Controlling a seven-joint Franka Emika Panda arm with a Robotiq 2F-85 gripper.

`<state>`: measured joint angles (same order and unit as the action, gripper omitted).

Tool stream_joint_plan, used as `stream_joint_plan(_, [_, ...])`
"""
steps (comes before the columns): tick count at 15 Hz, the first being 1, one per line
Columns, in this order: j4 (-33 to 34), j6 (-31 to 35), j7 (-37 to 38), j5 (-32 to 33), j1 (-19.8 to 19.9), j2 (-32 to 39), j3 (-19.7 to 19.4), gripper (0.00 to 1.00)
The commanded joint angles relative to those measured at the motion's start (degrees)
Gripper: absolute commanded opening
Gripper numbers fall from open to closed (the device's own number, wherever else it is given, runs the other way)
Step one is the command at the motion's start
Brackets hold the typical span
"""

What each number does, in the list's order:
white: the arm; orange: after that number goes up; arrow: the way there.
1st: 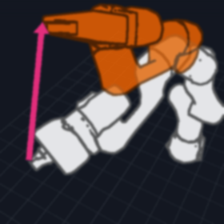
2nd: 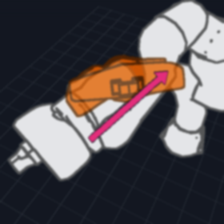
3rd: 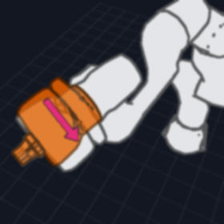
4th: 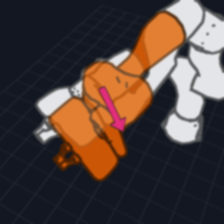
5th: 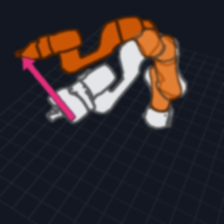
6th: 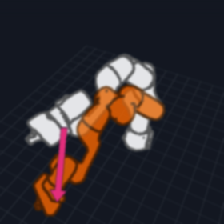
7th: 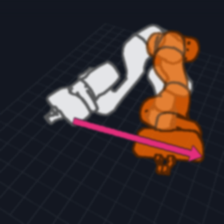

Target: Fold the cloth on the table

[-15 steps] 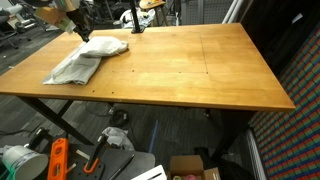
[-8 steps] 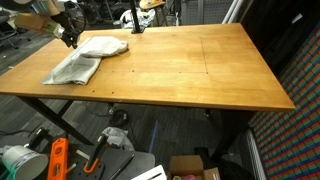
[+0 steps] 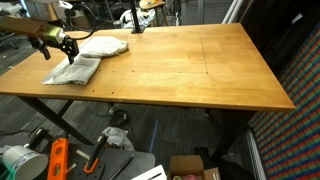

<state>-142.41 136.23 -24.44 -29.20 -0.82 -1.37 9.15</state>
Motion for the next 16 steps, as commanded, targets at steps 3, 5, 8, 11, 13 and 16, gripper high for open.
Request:
stream_joint_plan(3, [-4.07, 1.74, -6.17, -3.37, -2.4, -1.57, -2.66, 1.0])
stream_joint_plan(5, [-3.47, -0.4, -7.42, -4.12, -2.5, -0.79, -3.04, 1.0])
stream_joint_plan(8, [-3.21, 1.99, -7.71, -6.13, -2.99, 0.63, -2.84, 1.0])
stream_joint_plan(11, [-2.67, 6.61, -6.41, -6.49, -3.39, 3.04, -2.35, 1.0])
stream_joint_plan(13, [-2.79, 10.66, -5.22, -4.87, -3.57, 4.6, -2.06, 0.73])
stream_joint_plan(16, [-3.0, 14.8, -3.59, -2.61, -3.55, 6.21, -1.73, 0.49])
